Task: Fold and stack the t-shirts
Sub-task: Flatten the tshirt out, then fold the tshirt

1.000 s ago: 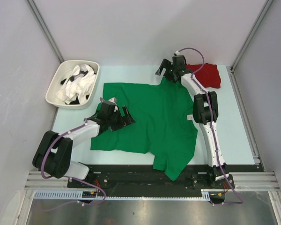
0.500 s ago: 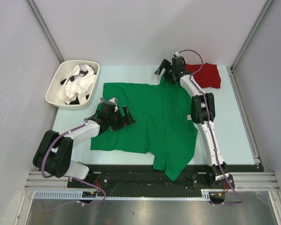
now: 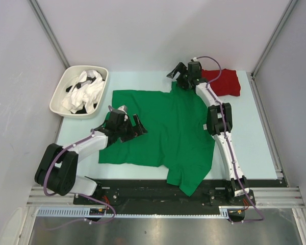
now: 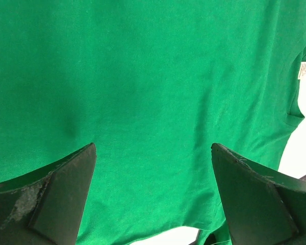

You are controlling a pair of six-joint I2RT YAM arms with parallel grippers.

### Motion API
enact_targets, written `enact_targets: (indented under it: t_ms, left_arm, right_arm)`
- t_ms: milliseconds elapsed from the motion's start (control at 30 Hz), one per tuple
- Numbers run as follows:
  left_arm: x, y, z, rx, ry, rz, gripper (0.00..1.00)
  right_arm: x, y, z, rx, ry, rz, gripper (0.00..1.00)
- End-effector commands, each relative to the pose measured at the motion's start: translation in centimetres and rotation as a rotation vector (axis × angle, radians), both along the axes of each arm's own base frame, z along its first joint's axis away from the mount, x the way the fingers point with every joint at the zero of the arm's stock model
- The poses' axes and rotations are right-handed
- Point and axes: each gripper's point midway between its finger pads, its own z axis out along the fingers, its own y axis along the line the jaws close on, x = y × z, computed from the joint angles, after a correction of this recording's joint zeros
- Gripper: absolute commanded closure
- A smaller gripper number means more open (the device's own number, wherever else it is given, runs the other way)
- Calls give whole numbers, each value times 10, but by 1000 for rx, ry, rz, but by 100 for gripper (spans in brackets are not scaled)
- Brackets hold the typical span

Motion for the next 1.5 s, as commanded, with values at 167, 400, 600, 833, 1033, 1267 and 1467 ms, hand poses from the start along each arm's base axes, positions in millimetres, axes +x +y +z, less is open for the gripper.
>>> enact_targets:
  t_ms: [167,400,600,833,1033,1267,1467]
  left_arm:
    - [32,-7,37,-40,-86,28,1]
    - [53,1,75,-47,-176,64,0]
    - [58,9,147,-52,-312,58,0]
    - [20,31,196,-9,-391,51,0]
    - [-16,56,159,24,-340,119,0]
    - [-36,78,81,38,-135,279,0]
    - [-49,127,25,95,49,555,0]
  right_arm:
    - [8,8,-45,192,90,-40,0]
    - [38,-7,29,319,-106,-61,0]
    - [37,-63,219,365,-449,-61,0]
    - [-92,-98,402,194,-696,6,0]
    - [-196,-107,343,-260,-547,-101,0]
    - [-324,-94,254,-278,-337,-22,0]
    - [-393,-83,194,-347,-201,1,0]
